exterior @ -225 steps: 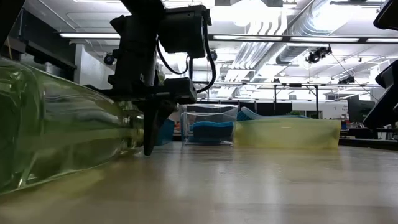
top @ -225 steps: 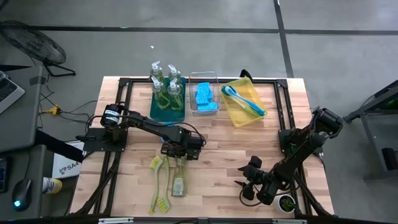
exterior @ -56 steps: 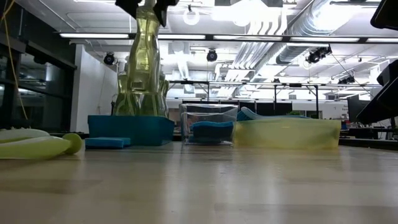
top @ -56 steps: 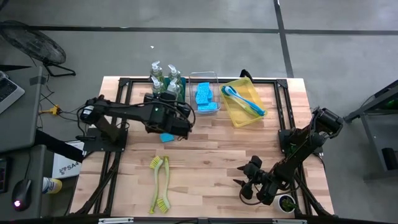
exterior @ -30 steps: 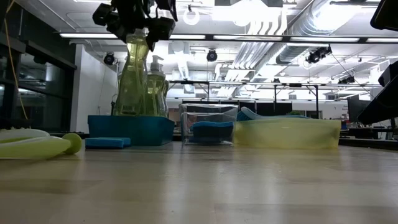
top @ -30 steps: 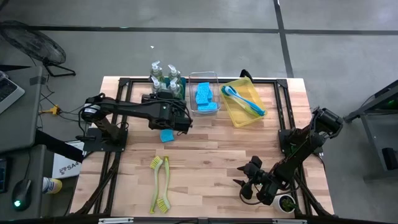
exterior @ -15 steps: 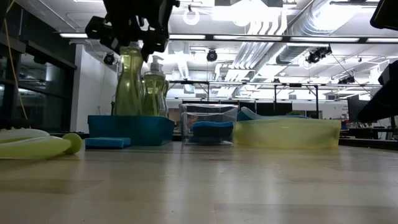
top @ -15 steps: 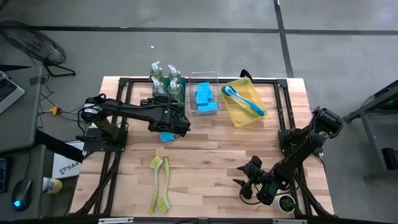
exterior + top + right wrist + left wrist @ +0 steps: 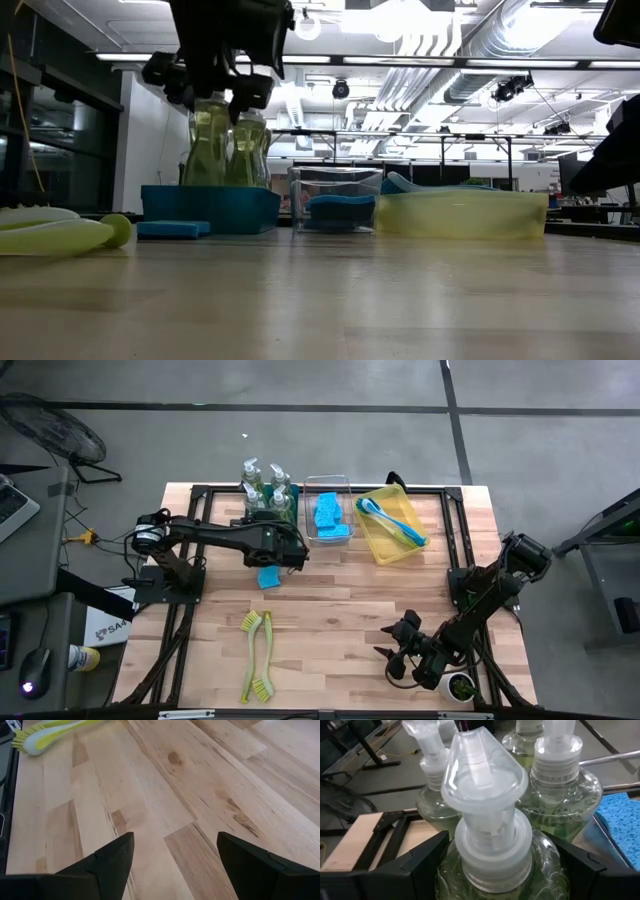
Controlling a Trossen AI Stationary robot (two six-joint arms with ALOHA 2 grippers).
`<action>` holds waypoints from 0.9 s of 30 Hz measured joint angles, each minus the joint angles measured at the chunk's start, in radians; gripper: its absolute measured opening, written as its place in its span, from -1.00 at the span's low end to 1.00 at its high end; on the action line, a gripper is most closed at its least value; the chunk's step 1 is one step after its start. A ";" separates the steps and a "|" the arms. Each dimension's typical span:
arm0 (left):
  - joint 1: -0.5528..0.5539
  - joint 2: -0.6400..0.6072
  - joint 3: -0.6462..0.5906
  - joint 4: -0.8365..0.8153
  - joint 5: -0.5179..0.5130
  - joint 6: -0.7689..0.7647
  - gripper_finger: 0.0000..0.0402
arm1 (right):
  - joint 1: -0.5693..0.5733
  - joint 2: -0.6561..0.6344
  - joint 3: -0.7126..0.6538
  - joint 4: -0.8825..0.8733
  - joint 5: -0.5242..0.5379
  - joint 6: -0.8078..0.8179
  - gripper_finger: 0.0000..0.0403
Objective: Pick & Place Kitchen Sink Supplies
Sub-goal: Put the dishwashing liquid into the blue bin, then put the blue sponge into the transparent bin
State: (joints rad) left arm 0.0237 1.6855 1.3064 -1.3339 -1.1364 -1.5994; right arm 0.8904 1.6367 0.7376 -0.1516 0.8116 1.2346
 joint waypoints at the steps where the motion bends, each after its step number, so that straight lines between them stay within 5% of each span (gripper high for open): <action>1: 0.004 0.000 -0.006 0.011 0.001 0.004 0.39 | 0.000 0.000 0.000 0.000 0.000 0.000 0.39; 20: 0.024 -0.003 -0.052 0.091 0.010 0.028 0.39 | 0.000 0.000 0.000 0.000 -0.021 0.023 0.39; 25: 0.025 0.006 -0.055 0.099 0.081 0.028 0.88 | 0.000 0.000 0.000 0.000 -0.034 0.023 0.39; 27: 0.031 0.002 -0.053 0.096 0.105 0.035 0.85 | 0.000 0.000 0.000 0.000 -0.034 0.023 0.39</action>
State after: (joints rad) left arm 0.0544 1.6873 1.2530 -1.2374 -1.0318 -1.5642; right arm 0.8906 1.6367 0.7379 -0.1516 0.7777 1.2575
